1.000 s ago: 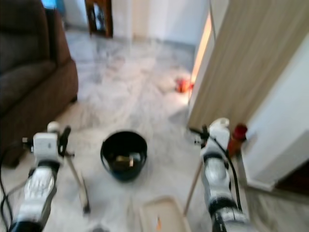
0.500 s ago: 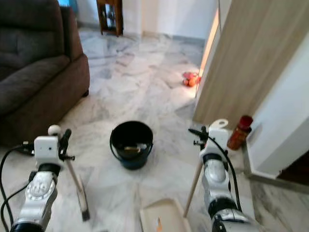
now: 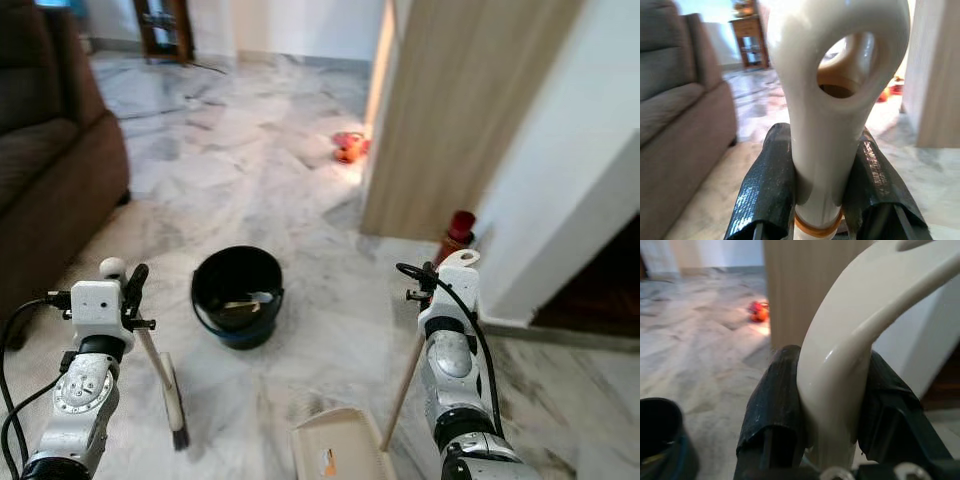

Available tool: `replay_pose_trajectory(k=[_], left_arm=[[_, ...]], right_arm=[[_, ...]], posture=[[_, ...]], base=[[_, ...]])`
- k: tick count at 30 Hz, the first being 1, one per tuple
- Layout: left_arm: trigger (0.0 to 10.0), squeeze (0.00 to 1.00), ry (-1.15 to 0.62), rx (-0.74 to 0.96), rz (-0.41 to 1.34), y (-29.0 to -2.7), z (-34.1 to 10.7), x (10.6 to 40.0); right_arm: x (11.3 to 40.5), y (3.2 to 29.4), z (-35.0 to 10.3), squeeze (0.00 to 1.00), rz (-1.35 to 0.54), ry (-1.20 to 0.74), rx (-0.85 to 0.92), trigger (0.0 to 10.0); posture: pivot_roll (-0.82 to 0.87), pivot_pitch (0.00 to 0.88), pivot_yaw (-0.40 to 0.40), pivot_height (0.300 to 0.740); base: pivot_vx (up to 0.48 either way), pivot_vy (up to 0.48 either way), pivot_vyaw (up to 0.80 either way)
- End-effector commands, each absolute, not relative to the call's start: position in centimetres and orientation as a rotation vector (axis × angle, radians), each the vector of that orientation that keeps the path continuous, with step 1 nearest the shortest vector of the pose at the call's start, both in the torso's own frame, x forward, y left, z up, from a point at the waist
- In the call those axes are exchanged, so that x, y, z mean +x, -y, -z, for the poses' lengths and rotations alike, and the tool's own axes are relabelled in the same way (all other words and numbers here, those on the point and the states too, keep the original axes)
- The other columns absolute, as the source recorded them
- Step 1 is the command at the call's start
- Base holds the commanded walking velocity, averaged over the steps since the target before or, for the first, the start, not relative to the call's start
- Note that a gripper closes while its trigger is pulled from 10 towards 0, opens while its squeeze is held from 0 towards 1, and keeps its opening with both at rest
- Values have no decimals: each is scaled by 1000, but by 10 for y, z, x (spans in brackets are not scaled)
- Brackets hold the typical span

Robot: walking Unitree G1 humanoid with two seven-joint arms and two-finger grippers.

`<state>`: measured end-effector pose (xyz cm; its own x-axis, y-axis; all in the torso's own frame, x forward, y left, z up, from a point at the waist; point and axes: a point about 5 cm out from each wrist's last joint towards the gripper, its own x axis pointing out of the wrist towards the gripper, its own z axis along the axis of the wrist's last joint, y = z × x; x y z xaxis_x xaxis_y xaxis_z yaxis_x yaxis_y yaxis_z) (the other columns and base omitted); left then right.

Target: Sweep floor

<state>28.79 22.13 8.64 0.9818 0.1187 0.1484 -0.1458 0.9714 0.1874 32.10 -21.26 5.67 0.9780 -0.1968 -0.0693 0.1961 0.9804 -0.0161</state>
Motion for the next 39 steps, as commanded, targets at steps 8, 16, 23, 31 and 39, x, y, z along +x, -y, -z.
replay_pose_trajectory(k=[8, 16, 23, 31, 39], left_arm=[[10000, 0, 178, 208, -117, -217, -97, 293], [10000, 0, 178, 208, -118, -217, -97, 293], [10000, 0, 175, 207, -111, -217, -97, 293], [10000, 0, 173, 216, -95, -215, -97, 294], [10000, 0, 170, 218, -91, -216, -97, 293]], right_arm=[[325, 216, -62, 0, 214, -67, -17, 10000], [325, 217, -61, 0, 219, -74, -24, 10000], [325, 217, -61, 0, 221, -80, -29, 10000], [325, 220, -61, 0, 232, -86, -33, 10000], [324, 219, -60, 0, 231, -89, -31, 10000]], posture=[[108, 0, -82, 740], [111, 0, -83, 740], [111, 0, -82, 740], [111, 0, -78, 740], [114, 0, -77, 740]], base=[[0, 0, -800], [0, 0, -800], [0, 0, -800], [0, -41, -800], [0, -377, -800]])
